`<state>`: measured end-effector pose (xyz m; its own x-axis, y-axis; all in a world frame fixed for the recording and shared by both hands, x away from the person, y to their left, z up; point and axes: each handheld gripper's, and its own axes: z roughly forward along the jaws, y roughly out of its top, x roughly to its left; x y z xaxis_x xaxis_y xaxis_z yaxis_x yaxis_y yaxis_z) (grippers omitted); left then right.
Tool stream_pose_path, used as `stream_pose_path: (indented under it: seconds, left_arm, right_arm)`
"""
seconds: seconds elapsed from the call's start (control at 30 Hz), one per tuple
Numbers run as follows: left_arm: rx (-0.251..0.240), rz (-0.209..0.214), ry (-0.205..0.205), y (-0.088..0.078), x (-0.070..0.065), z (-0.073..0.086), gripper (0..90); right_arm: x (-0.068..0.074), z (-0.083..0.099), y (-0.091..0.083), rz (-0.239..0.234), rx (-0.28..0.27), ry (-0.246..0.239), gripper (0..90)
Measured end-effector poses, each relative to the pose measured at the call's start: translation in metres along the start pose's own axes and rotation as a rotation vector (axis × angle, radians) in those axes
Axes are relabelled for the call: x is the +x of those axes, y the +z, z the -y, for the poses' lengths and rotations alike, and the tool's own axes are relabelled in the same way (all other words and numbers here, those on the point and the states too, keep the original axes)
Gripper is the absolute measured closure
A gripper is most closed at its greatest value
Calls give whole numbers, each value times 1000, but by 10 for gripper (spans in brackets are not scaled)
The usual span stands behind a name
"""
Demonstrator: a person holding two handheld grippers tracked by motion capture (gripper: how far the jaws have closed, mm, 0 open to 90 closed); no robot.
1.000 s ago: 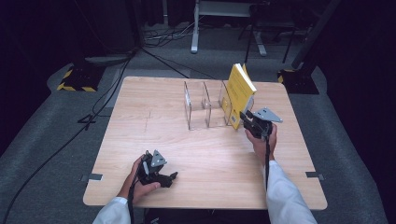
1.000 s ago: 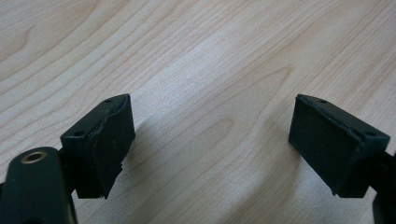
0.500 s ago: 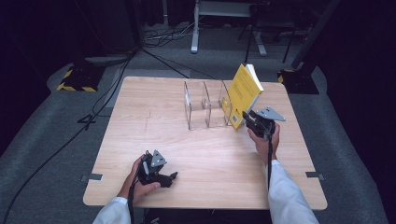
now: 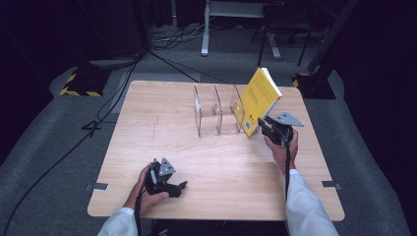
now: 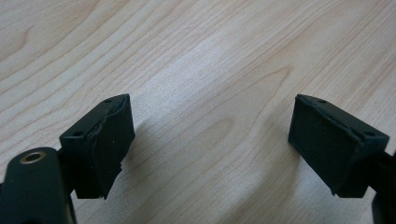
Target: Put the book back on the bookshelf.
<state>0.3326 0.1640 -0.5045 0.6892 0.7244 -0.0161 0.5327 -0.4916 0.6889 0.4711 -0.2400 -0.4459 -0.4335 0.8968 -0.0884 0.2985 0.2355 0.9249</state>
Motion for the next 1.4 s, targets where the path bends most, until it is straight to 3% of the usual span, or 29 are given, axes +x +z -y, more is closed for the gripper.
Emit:
stream_pose_path:
  seconds: [0.23,0.27,0.47,0.7,0.93,1.4]
  left_arm:
    - [0,-1,0,0,0,0,149]
    - [1,-1,-1,0,0,0,149]
    - [0,2,3,0,0,0,148]
    - [0,1,3,0,0,0,148]
    - [0,2,3,0,0,0,148]
    - [0,1,3,0,0,0,149]
  right_arm:
    - [-4,-4,-7,-10,18,-44,715]
    - [-6,-6,-8,-21,41,-69,714]
    - [-8,-11,-13,-43,61,-88,697]
    - [-10,-18,-23,-116,136,-154,671]
    - [-10,-18,-33,-176,160,-155,623]
    - [-15,-16,-55,-237,196,-188,511]
